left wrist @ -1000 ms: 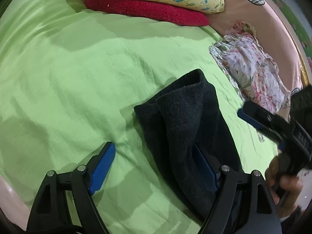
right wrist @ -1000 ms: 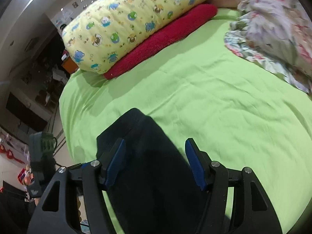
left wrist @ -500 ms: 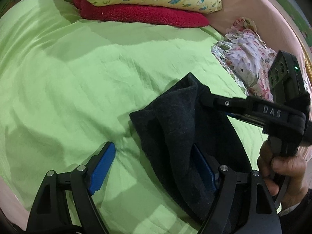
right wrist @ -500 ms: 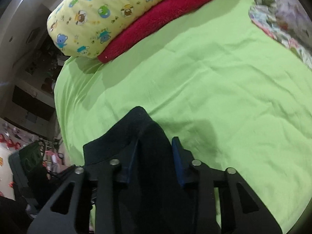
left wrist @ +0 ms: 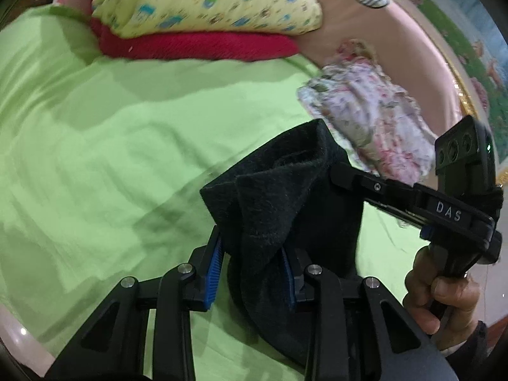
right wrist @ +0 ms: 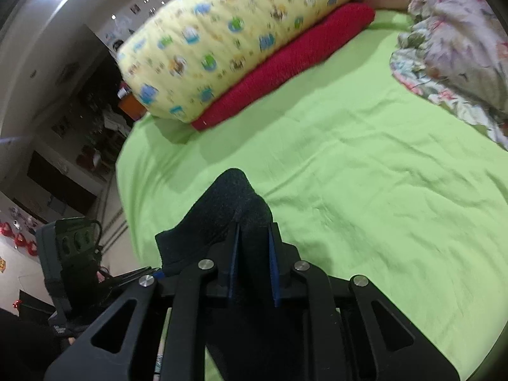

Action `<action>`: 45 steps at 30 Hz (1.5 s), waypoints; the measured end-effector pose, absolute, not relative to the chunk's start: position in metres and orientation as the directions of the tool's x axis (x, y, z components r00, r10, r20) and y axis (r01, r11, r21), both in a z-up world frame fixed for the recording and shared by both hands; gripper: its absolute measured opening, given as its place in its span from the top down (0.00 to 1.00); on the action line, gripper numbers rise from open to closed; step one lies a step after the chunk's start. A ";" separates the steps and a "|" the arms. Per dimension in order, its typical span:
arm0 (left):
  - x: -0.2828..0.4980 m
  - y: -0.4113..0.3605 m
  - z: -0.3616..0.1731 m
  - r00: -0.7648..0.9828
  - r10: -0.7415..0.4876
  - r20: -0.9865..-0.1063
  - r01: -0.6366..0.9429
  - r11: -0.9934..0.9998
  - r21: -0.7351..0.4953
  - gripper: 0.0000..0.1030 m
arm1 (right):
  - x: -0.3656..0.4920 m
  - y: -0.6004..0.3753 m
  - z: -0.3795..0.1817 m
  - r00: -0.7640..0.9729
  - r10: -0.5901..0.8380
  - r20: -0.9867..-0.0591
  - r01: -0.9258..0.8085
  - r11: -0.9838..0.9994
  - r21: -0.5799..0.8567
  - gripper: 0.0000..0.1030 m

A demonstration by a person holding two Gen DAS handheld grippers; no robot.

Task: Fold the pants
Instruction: 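Grasp the folded pants end with the left gripper, then lift the pants end with the left gripper and fold it over the bundle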

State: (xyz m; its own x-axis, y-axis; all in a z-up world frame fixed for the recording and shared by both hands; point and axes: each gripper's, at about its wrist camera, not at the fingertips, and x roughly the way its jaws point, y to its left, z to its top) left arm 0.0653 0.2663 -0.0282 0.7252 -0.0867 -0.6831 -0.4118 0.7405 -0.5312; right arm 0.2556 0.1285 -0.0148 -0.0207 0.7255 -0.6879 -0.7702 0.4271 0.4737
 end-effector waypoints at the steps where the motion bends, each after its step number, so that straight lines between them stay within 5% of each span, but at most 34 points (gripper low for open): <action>1: 0.065 0.262 -0.023 0.731 -0.093 -0.676 -0.395 0.750 -0.530 0.69 | 0.254 0.119 -0.009 -0.014 0.740 -0.672 -0.766 0.424 0.483 0.83; 23: 0.042 0.101 0.059 0.764 -0.324 -0.558 0.009 0.870 -0.493 0.71 | 0.202 -0.080 0.031 0.188 0.875 -0.447 -0.676 0.445 0.587 0.85; 45: 0.040 -0.040 0.045 0.615 -0.457 -0.643 0.226 0.883 -0.411 0.71 | 0.159 -0.226 -0.016 0.346 0.871 -0.349 -0.525 0.488 0.697 0.85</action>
State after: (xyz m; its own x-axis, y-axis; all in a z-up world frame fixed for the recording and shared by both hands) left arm 0.0396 -0.0400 0.0446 0.6150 -0.4566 -0.6429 0.2263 0.8832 -0.4108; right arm 0.1586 -0.2263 -0.0158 0.3458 0.8708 -0.3494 -0.5253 0.4882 0.6969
